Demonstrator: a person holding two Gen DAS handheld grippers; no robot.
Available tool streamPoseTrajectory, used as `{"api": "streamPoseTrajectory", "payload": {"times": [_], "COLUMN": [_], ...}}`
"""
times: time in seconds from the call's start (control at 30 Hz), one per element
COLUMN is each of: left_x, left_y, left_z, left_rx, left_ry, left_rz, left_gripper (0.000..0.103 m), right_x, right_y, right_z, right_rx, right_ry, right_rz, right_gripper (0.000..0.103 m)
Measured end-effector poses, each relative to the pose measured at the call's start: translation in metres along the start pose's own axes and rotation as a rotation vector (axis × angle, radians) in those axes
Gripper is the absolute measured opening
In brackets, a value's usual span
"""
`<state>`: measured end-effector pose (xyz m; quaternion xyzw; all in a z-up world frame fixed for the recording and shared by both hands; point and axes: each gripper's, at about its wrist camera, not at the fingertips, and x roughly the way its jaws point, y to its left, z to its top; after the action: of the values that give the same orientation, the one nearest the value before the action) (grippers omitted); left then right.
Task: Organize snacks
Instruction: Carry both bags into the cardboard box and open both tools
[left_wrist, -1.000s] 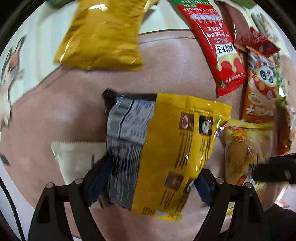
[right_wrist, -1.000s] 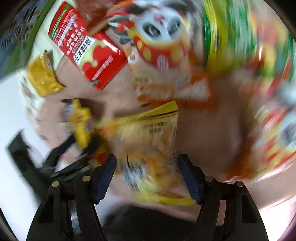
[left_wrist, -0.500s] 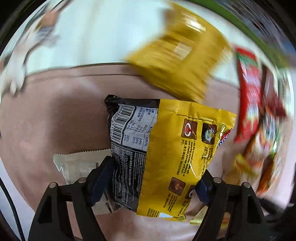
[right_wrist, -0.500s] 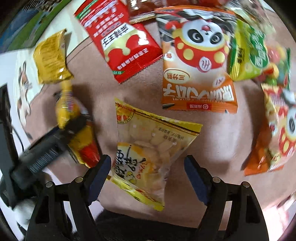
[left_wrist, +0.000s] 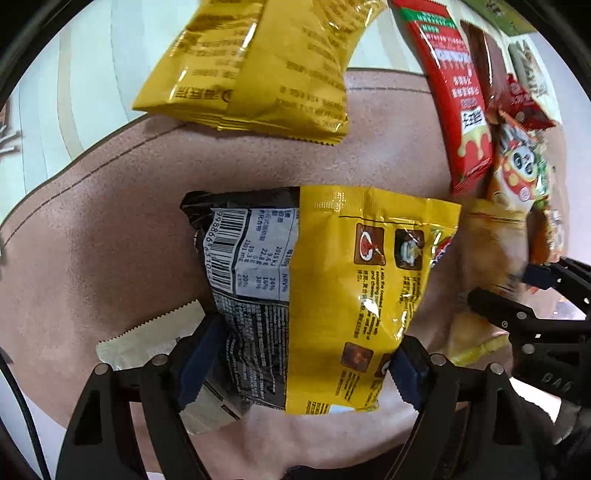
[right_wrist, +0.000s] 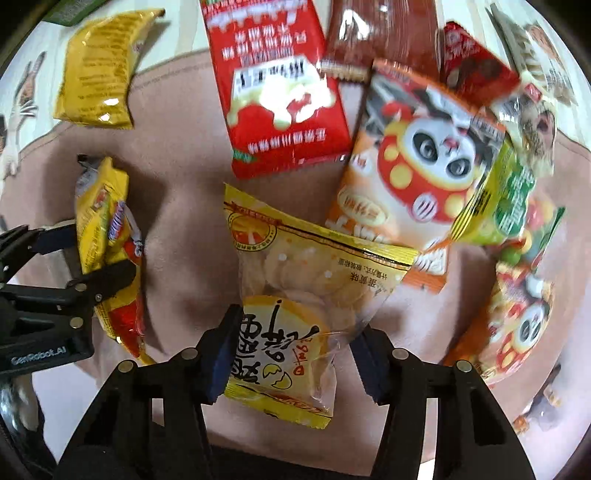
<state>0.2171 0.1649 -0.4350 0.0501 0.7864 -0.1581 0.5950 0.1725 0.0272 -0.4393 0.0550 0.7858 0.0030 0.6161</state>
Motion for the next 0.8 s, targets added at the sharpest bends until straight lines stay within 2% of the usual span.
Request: {"api": "streamPoseTrajectory", "payload": {"times": [0.03, 0.07, 0.1, 0.2, 0.33, 0.43, 0.5, 0.53, 0.6, 0.73, 0.8], "left_x": [-0.007, -0.015, -0.013, 0.0, -0.004, -0.014, -0.016, -0.017, -0.021, -0.033, -0.038], "left_y": [-0.002, 0.01, 0.016, 0.028, 0.044, 0.049, 0.055, 0.059, 0.066, 0.086, 0.087], "left_z": [0.004, 0.004, 0.003, -0.013, -0.023, -0.028, -0.036, -0.04, -0.047, -0.056, -0.06], "left_rx": [-0.009, -0.016, -0.019, -0.042, -0.067, -0.102, -0.111, -0.116, -0.124, -0.151, -0.155], "left_ry": [-0.002, -0.006, -0.009, 0.014, -0.019, -0.067, -0.096, -0.113, -0.137, -0.17, -0.182], "left_rz": [-0.013, -0.026, -0.037, -0.077, -0.037, -0.013, 0.003, 0.01, 0.023, 0.02, 0.017], "left_gripper": [0.082, 0.082, 0.084, 0.088, 0.088, 0.083, 0.083, 0.083, 0.083, 0.083, 0.083], "right_x": [0.0, -0.003, -0.003, 0.007, 0.036, 0.051, 0.059, 0.064, 0.072, 0.072, 0.076], "right_y": [0.0, -0.002, -0.003, 0.001, 0.006, 0.023, 0.013, -0.002, 0.001, 0.008, 0.013], "right_z": [0.0, -0.004, -0.004, -0.005, -0.014, -0.017, -0.035, -0.04, -0.037, -0.038, -0.04], "right_rx": [0.023, 0.038, 0.058, 0.119, 0.2, 0.234, 0.263, 0.268, 0.255, 0.245, 0.229], "right_ry": [0.005, 0.005, -0.005, -0.008, 0.005, -0.02, -0.043, -0.054, -0.074, -0.097, -0.106], "right_rz": [0.042, 0.072, 0.116, 0.154, 0.184, 0.154, 0.134, 0.112, 0.071, 0.082, 0.088], "right_gripper": [0.069, 0.083, 0.093, 0.094, 0.094, 0.094, 0.089, 0.078, 0.056, 0.051, 0.043]}}
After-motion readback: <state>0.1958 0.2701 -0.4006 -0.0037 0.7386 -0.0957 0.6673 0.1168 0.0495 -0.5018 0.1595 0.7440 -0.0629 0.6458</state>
